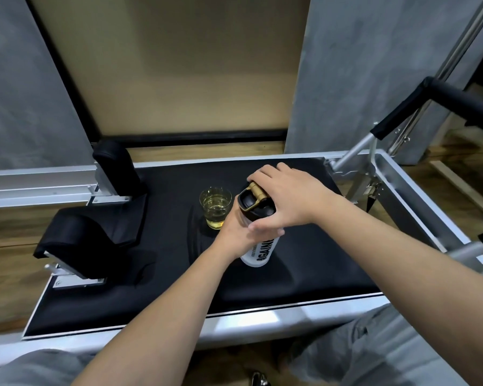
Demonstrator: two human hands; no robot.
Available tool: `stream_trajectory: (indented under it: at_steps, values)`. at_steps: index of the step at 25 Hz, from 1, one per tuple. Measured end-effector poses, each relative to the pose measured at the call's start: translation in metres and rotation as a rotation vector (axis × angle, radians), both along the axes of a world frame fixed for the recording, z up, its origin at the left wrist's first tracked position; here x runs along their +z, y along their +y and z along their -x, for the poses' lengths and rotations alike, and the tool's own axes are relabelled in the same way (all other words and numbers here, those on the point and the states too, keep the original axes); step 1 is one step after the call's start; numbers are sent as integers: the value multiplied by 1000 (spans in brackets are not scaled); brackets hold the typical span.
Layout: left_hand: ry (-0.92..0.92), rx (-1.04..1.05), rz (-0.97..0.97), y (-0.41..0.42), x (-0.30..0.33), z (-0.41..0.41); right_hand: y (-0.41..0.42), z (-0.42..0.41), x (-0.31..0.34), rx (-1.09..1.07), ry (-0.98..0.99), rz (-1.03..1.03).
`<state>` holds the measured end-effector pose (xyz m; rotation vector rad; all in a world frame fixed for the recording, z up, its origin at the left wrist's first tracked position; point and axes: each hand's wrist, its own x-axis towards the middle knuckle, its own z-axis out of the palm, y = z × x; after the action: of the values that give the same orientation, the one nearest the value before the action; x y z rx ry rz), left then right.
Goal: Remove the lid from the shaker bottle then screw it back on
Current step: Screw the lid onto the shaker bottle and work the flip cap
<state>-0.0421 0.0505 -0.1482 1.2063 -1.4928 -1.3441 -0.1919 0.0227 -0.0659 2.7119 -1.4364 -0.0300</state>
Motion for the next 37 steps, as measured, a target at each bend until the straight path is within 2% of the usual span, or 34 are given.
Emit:
stream_trajectory:
  at_steps: [5,7,9,10,12,16,21,25,28,37]
  values:
    - [-19,94,14,6,-25,-6,7,-12,-6,-118,-21,55]
    - [31,119,-25,5,-31,-6,8,-15,-7,-131,-10,54]
    - [198,132,-130,-2,-31,-1,9,-15,-7,-145,-9,44]
    - [335,134,-248,-5,-28,3,9,-15,-6,-153,-16,44]
    - [477,154,-410,-12,-27,8,9,-14,-6,-165,-29,42]
    - [673,185,-535,-13,-26,11,9,-16,-7,-183,-53,31]
    - [660,136,-468,-9,-24,13,10,-19,-9,-205,-78,29]
    - [860,192,-555,-7,-18,15,10,-21,-8,-244,-103,27]
    - [900,203,-545,-7,-19,16,11,-23,-10,-258,-99,28]
    - [888,223,-479,-5,-25,16,14,-27,-8,-292,-132,12]
